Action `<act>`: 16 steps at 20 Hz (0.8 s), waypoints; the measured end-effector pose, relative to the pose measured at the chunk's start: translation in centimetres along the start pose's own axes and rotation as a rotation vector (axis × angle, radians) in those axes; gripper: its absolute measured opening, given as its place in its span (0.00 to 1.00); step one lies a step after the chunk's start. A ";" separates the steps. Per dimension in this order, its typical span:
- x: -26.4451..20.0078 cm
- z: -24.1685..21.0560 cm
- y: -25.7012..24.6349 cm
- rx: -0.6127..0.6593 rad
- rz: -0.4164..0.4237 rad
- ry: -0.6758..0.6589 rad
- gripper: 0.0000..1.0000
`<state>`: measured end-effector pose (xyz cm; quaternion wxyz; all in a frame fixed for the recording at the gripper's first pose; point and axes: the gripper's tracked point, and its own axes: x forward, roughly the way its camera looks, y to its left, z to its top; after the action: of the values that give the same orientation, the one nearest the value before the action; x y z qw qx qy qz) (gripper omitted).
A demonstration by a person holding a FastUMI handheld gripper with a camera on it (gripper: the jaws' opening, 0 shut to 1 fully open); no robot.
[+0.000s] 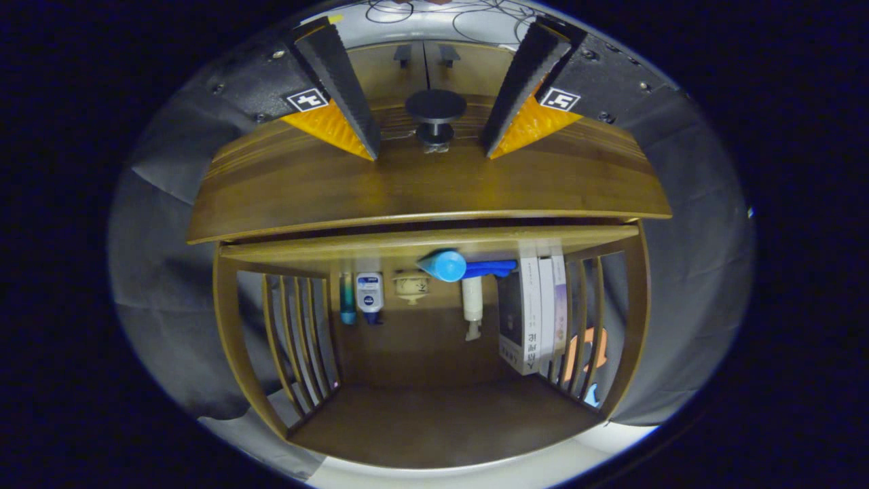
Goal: Pull open the drawer, take out the items inside it, and place them on the countertop above the cabinet.
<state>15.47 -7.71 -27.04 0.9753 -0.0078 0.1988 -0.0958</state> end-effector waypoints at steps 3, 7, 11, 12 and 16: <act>2.0 0.3 0.1 -0.014 -0.001 0.009 0.98; 3.5 0.7 0.0 -0.020 -0.011 0.020 0.98; 3.6 0.4 0.0 -0.058 -0.017 0.010 0.98; 3.4 0.4 0.0 -0.070 -0.006 0.015 0.98; 1.9 2.2 -0.8 -0.057 0.020 -0.016 0.98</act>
<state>17.87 -8.95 -25.72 0.9772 -0.0345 0.1936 -0.0804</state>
